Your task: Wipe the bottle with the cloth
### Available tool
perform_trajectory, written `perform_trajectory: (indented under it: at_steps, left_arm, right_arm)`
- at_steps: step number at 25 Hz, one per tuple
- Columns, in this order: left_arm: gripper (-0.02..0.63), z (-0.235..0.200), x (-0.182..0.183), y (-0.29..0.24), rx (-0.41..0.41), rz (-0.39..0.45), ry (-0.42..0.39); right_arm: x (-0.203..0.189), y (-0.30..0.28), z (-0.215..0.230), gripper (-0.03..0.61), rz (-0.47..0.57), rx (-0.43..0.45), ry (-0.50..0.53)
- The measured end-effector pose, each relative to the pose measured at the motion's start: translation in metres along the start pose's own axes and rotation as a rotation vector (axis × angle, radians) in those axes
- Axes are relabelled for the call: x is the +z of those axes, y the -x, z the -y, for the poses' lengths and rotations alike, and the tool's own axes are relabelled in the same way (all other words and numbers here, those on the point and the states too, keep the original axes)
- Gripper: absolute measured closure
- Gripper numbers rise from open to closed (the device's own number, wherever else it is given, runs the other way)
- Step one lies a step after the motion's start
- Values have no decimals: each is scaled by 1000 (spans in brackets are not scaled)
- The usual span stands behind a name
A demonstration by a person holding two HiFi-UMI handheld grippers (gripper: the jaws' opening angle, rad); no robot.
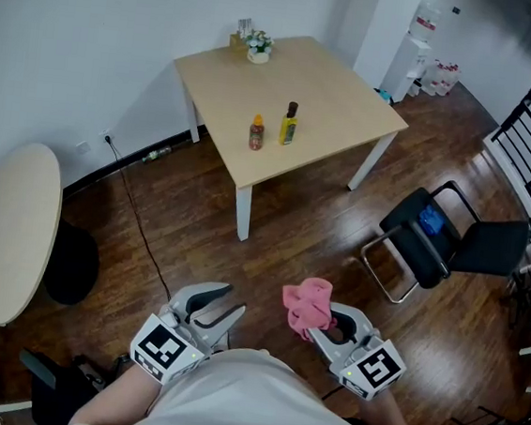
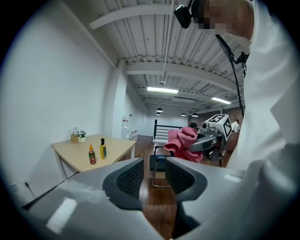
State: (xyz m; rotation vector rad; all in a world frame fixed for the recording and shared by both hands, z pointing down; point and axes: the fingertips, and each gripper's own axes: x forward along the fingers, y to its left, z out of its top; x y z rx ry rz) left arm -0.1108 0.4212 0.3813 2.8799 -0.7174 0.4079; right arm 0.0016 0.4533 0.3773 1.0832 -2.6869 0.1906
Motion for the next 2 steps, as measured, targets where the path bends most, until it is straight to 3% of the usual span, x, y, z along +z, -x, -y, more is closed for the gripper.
perform_trajectory:
  at_steps: [2]
  left_arm:
    - [462, 0, 0, 1, 6, -2, 5]
  right_arm:
    - [1, -1, -1, 489, 2, -2, 7]
